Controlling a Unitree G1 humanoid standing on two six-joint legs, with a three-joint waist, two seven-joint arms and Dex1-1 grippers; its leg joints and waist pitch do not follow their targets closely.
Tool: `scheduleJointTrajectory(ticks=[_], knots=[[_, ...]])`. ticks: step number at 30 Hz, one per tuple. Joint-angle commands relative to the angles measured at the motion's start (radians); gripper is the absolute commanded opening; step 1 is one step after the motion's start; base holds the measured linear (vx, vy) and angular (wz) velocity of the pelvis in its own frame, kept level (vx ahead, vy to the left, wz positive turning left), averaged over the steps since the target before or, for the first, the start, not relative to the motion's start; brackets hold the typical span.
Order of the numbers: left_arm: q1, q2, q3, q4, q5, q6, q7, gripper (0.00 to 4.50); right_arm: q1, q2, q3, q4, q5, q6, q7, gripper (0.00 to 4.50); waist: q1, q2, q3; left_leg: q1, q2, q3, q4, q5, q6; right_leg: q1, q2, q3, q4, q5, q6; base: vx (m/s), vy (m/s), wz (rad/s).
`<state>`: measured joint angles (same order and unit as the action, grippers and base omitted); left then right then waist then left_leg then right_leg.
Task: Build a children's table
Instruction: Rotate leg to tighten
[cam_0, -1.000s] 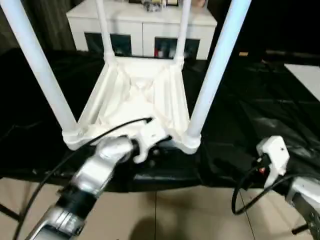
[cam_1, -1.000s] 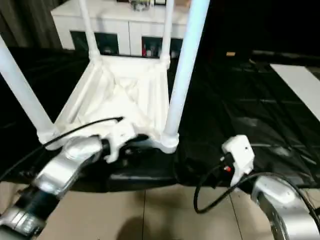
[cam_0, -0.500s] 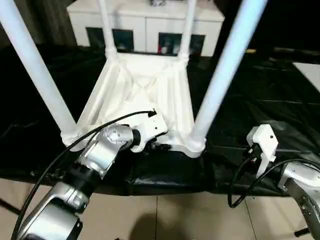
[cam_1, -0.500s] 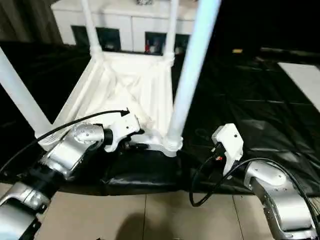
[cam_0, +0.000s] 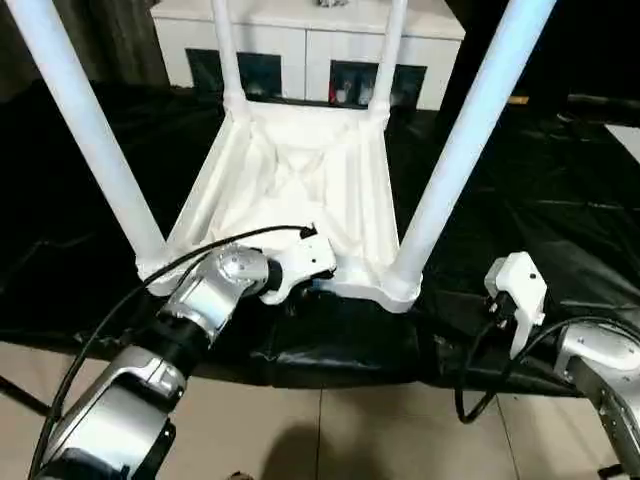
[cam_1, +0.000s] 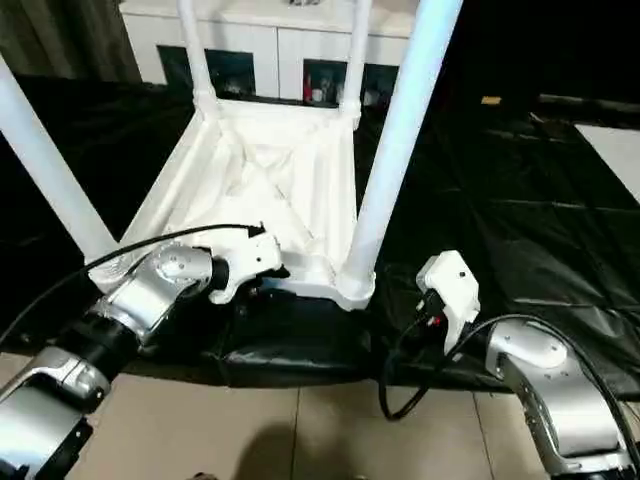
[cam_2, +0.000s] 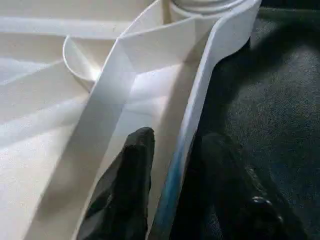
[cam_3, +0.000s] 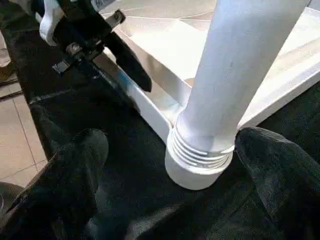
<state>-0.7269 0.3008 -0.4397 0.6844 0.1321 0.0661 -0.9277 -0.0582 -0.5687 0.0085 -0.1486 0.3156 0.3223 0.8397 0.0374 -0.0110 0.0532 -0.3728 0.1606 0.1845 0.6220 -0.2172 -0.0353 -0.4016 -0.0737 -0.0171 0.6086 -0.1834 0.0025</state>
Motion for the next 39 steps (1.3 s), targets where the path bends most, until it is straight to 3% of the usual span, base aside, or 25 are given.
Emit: scheduleJointTrajectory(ticks=[1,2,3,5,8,9,10,11,12,13,14,15,16,18,19,21,23,25,27,30,32,33,34,38,39], knots=[[-0.028,0.015,0.006,0.034,0.005,-0.038,-0.029,1.52,-0.019,-0.004,0.012,-0.020,-0.004,-0.006,0.014,4.50,0.005,-0.027,-0.059,0.014,0.067,-0.027,-0.086,-0.187,0.066,0.047,-0.073,0.032,-0.073,-0.190,-0.249,0.000,0.000,0.00],[-0.032,0.023,0.006,0.040,0.005,-0.049,-0.041,1.45,-0.024,-0.002,0.018,-0.019,-0.002,-0.007,0.022,4.50,0.008,-0.020,-0.058,0.013,0.066,-0.028,-0.086,-0.183,0.065,0.046,-0.074,0.032,-0.070,-0.197,-0.246,0.000,0.000,0.00],[-0.039,0.041,0.007,0.051,0.006,-0.065,-0.061,1.38,-0.039,0.002,0.032,-0.004,-0.002,-0.017,0.040,4.50,0.005,-0.027,-0.059,0.008,0.066,-0.029,-0.087,-0.167,0.070,0.048,-0.076,0.031,-0.070,-0.206,-0.235,0.000,0.000,0.00],[-0.041,0.056,0.011,0.060,0.007,-0.080,-0.075,1.21,-0.051,0.010,0.048,0.009,-0.007,-0.024,0.043,4.50,0.004,-0.020,-0.058,0.010,0.068,-0.030,-0.088,-0.162,0.066,0.044,-0.077,0.031,-0.068,-0.205,-0.232,0.000,0.000,0.00],[-0.037,0.069,0.013,0.074,0.008,-0.085,-0.087,1.03,-0.061,0.023,0.058,0.037,-0.015,-0.036,0.041,4.50,0.005,-0.020,-0.060,0.015,0.068,-0.026,-0.085,-0.152,0.066,0.040,-0.074,0.032,-0.066,-0.175,-0.247,0.000,0.000,0.00],[-0.038,0.071,0.012,0.076,0.010,-0.085,-0.089,0.98,-0.063,0.024,0.056,0.042,-0.012,-0.036,0.042,4.50,0.002,-0.047,-0.060,0.010,0.069,-0.023,-0.085,-0.135,0.075,0.044,-0.074,0.030,-0.064,-0.150,-0.251,0.000,0.000,0.00],[-0.043,0.076,0.012,0.090,0.018,-0.094,-0.085,0.98,-0.067,0.029,0.049,0.052,-0.004,-0.033,0.041,4.50,0.007,-0.038,-0.060,0.009,0.068,-0.026,-0.084,-0.126,0.077,0.045,-0.077,0.030,-0.058,-0.146,-0.253,0.000,0.000,0.00],[-0.049,0.078,0.011,0.102,0.023,-0.104,-0.084,0.98,-0.069,0.031,0.045,0.055,-0.001,-0.033,0.040,4.50,0.010,-0.021,-0.060,0.015,0.070,-0.025,-0.084,-0.124,0.078,0.039,-0.078,0.031,-0.060,-0.143,-0.256,0.000,0.000,0.00],[-0.056,0.082,0.010,0.116,0.028,-0.117,-0.087,0.75,-0.070,0.034,0.043,0.056,-0.001,-0.032,0.038,4.50,0.008,-0.020,-0.060,0.017,0.071,-0.024,-0.086,-0.134,0.072,0.038,-0.073,0.030,-0.063,-0.129,-0.259,0.000,0.000,0.00],[-0.060,0.082,0.008,0.119,0.029,-0.127,-0.094,0.68,-0.065,0.029,0.042,0.050,-0.004,-0.035,0.039,4.50,0.009,-0.004,-0.059,0.018,0.071,-0.027,-0.088,-0.139,0.063,0.039,-0.073,0.031,-0.059,-0.115,-0.263,0.000,0.000,0.00],[-0.064,0.082,0.006,0.122,0.029,-0.134,-0.101,0.66,-0.062,0.025,0.042,0.046,-0.006,-0.038,0.041,4.50,0.004,-0.019,-0.059,0.016,0.071,-0.025,-0.090,-0.158,0.057,0.042,-0.071,0.030,-0.061,-0.106,-0.264,0.000,0.000,0.00],[-0.068,0.078,0.003,0.122,0.026,-0.135,-0.117,0.57,-0.059,0.018,0.038,0.039,-0.005,-0.038,0.041,4.50,0.004,-0.016,-0.059,0.018,0.070,-0.024,-0.090,-0.173,0.050,0.042,-0.072,0.032,-0.062,-0.105,-0.267,0.000,0.000,0.00],[-0.073,0.073,-0.004,0.131,0.030,-0.146,-0.128,0.47,-0.058,0.013,0.035,0.038,-0.003,-0.042,0.045,4.50,0.005,-0.005,-0.059,0.017,0.070,-0.026,-0.091,-0.180,0.045,0.044,-0.074,0.032,-0.060,-0.105,-0.270,0.000,0.000,0.00],[-0.073,0.063,-0.015,0.137,0.034,-0.153,-0.146,0.37,-0.050,-0.001,0.027,0.044,-0.010,-0.057,0.047,4.50,0.003,-0.009,-0.062,0.018,0.070,-0.023,-0.088,-0.181,0.040,0.048,-0.075,0.034,-0.060,-0.082,-0.279,0.000,0.000,0.00],[-0.074,0.059,-0.020,0.138,0.035,-0.153,-0.156,0.37,-0.049,-0.009,0.024,0.047,-0.013,-0.062,0.051,4.50,0.003,-0.003,-0.062,0.018,0.069,-0.023,-0.087,-0.177,0.042,0.048,-0.075,0.034,-0.059,-0.071,-0.283,0.000,0.000,0.00],[-0.076,0.055,-0.039,0.152,0.048,-0.163,-0.180,0.18,-0.050,-0.014,0.012,0.064,-0.012,-0.071,0.056,4.50,0.004,-0.013,-0.063,0.015,0.068,-0.020,-0.083,-0.148,0.063,0.052,-0.076,0.035,-0.056,-0.037,-0.299,0.000,0.000,0.00],[-0.076,0.053,-0.046,0.155,0.053,-0.163,-0.191,0.14,-0.053,-0.013,0.000,0.078,-0.012,-0.070,0.045,4.50,0.003,-0.015,-0.062,0.014,0.068,-0.019,-0.082,-0.142,0.075,0.051,-0.077,0.035,-0.058,-0.051,-0.302,0.000,0.000,0.00],[-0.075,0.044,-0.042,0.146,0.048,-0.146,-0.194,0.04,-0.055,-0.009,-0.025,0.085,-0.004,-0.059,0.025,4.50,0.004,-0.005,-0.061,0.018,0.070,-0.019,-0.082,-0.156,0.071,0.048,-0.076,0.034,-0.061,-0.083,-0.305,0.000,0.000,0.00],[-0.059,0.038,-0.017,0.112,0.022,-0.116,-0.197,0.04,-0.054,0.010,-0.058,0.086,0.019,-0.030,-0.020,4.50,0.002,-0.013,-0.061,0.018,0.070,-0.017,-0.084,-0.162,0.067,0.048,-0.072,0.034,-0.062,-0.096,-0.302,0.000,0.000,0.00],[0.015,0.048,0.019,-0.029,-0.041,-0.108,-0.221,0.04,-0.004,0.019,-0.114,0.037,0.099,0.044,-0.040,4.50,0.006,-0.011,-0.063,0.017,0.075,-0.018,-0.083,-0.139,0.079,0.052,-0.077,0.036,-0.058,-0.072,-0.310,0.000,0.000,0.00],[0.037,0.054,0.023,-0.065,-0.054,-0.108,-0.230,0.04,0.014,0.015,-0.114,0.024,0.101,0.051,-0.037,4.50,0.005,-0.013,-0.065,0.016,0.075,-0.017,-0.082,-0.119,0.092,0.051,-0.073,0.034,-0.054,-0.042,-0.312,0.000,0.000,0.00],[0.057,0.059,0.027,-0.098,-0.067,-0.106,-0.239,0.04,0.029,0.009,-0.111,0.018,0.094,0.049,-0.034,4.50,0.002,-0.019,-0.063,0.017,0.073,-0.014,-0.081,-0.112,0.099,0.046,-0.070,0.033,-0.055,-0.038,-0.310,0.000,0.000,0.00],[0.081,0.063,0.029,-0.134,-0.081,-0.105,-0.249,0.04,0.044,0.003,-0.101,0.021,0.072,0.036,-0.031,4.50,0.004,-0.016,-0.063,0.015,0.075,-0.016,-0.081,-0.110,0.100,0.049,-0.074,0.033,-0.052,-0.039,-0.309,0.000,0.000,0.00],[0.120,0.071,0.027,-0.188,-0.092,-0.089,-0.259,0.04,0.052,-0.004,-0.075,0.034,0.042,0.012,-0.014,4.50,-0.004,-0.016,-0.049,0.020,0.074,-0.014,-0.089,-0.203,0.069,0.035,-0.071,0.034,-0.074,-0.222,-0.261,0.000,0.000,0.00],[0.134,0.069,0.029,-0.206,-0.088,-0.077,-0.258,0.04,0.044,-0.006,-0.059,0.042,0.036,0.005,-0.004,4.50,-0.008,-0.026,-0.045,0.018,0.075,-0.014,-0.091,-0.216,0.064,0.034,-0.071,0.035,-0.077,-0.245,-0.251,0.000,0.000,0.00]])
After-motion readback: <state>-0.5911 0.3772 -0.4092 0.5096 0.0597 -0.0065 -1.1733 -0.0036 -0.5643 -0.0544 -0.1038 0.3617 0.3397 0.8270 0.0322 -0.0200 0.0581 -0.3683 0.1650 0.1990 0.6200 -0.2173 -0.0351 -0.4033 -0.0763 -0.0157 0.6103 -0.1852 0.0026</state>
